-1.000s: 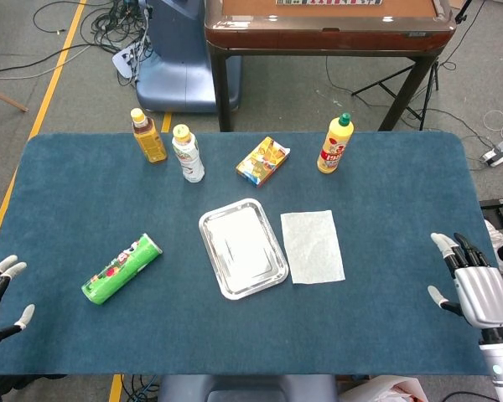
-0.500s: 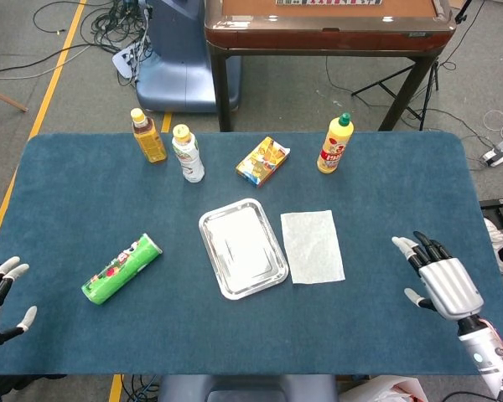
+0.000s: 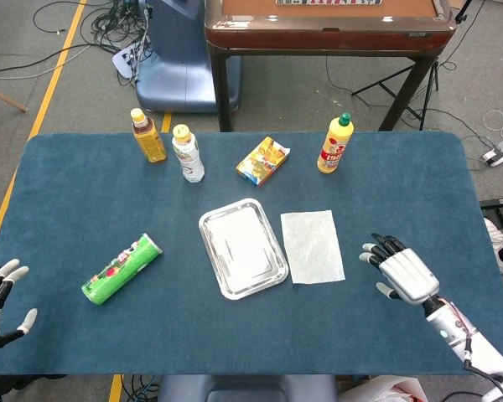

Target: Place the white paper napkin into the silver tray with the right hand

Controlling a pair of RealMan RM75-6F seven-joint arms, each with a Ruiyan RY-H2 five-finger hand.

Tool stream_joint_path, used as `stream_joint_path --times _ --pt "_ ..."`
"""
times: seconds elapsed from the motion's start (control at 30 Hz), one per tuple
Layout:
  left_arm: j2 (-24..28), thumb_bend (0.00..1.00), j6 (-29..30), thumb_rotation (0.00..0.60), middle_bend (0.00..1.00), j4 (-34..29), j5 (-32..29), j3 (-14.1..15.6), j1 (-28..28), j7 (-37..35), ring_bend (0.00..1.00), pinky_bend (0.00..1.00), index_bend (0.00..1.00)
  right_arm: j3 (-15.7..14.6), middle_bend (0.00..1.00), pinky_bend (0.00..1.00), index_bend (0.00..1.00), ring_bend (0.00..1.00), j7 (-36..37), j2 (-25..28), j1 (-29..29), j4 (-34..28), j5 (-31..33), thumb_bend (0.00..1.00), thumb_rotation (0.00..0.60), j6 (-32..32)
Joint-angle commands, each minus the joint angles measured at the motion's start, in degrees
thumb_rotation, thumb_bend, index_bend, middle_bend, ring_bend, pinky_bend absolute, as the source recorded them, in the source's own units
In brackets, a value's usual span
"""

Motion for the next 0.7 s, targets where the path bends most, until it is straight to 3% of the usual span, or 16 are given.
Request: stream_joint_path --times 0.03,0.7 --pt "-0.05 0.27 0.09 0.600 0.12 0.06 0.02 0.05 0.10 -0.06 0.11 0.00 0.19 -0.61 0.26 0.19 0.37 0.10 1.44 -2.27 1.44 2.90 -0.49 0.27 0.600 -1.24" --pt "0.01 0.27 0.67 0.600 0.12 0.45 -0.25 0.00 0.76 -0.45 0.11 0.00 0.19 -3.18 0.27 0.19 0.40 0.12 5.80 -14.71 7.34 21.08 -2.34 0.27 0.600 -3.12"
